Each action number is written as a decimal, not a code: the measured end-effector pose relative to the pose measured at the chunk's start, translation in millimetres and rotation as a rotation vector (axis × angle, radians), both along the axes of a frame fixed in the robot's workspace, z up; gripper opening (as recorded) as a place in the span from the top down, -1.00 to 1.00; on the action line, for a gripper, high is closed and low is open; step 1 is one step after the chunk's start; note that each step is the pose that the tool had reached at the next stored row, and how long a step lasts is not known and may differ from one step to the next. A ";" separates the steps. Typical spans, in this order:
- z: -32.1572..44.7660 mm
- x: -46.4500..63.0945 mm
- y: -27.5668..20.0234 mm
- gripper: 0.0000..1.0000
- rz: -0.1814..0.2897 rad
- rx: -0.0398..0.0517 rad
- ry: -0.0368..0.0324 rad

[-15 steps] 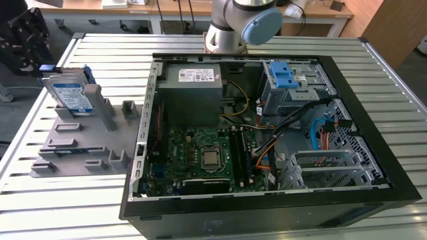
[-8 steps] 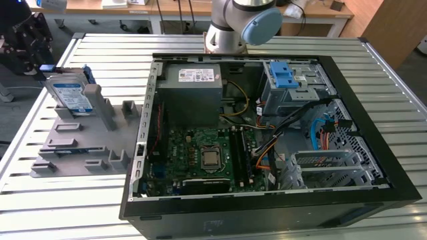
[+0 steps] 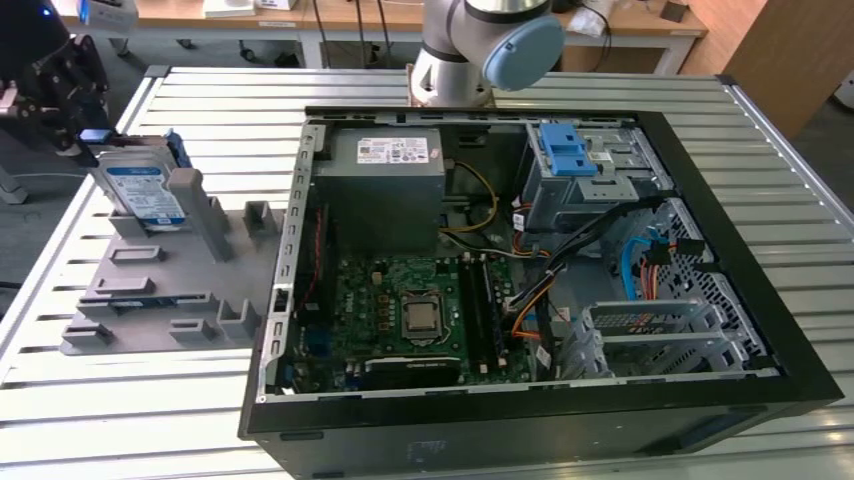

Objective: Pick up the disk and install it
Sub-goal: 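Pick up the disk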

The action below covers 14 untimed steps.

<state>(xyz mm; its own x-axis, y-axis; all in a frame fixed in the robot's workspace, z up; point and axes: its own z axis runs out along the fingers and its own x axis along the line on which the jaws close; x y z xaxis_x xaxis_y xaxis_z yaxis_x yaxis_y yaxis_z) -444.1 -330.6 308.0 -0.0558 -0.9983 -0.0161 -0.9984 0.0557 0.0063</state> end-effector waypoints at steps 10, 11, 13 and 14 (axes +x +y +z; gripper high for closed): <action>-5.5 0.0 0.6 -0.04 0.000 0.0003 -0.0001; -5.6 0.0 1.1 -0.04 0.000 0.0003 -0.0002; -6.2 0.0 1.5 -0.04 0.000 0.0003 -0.0001; -6.6 0.0 1.7 -0.04 0.000 0.0003 0.0000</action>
